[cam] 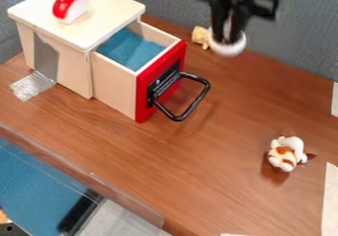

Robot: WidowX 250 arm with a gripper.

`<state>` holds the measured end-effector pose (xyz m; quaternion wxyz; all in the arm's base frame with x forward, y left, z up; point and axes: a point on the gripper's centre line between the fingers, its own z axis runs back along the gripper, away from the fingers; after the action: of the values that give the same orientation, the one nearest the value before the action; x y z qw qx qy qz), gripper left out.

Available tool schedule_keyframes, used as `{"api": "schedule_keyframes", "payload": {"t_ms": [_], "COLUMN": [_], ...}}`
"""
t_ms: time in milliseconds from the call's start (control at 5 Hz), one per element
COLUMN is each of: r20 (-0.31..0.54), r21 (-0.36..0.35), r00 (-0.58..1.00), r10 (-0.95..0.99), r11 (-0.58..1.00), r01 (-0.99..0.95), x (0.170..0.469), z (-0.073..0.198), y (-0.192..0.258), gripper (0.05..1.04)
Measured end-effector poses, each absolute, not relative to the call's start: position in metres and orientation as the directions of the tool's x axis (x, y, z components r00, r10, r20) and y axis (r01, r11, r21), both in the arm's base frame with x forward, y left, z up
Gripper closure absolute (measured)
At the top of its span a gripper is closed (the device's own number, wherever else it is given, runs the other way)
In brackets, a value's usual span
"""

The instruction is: Put the object inside the drawer

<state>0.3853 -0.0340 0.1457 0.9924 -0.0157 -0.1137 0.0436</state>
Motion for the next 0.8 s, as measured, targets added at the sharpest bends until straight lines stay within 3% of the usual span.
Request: {"api": "schedule_keyframes", "payload": {"t_ms": [400,800], "r20": [0.204,0.181], "r21": [0.005,0.116], "r00": [0.957,0.953], "r10": [0.207,0.242], "r11": [0.977,0.957], "r01": [-0.213,-0.265], "x": [0.396,0.371], "z": [0.131,0.102], "y": [0.02,0.058], "gripper": [0.858,0.858]}}
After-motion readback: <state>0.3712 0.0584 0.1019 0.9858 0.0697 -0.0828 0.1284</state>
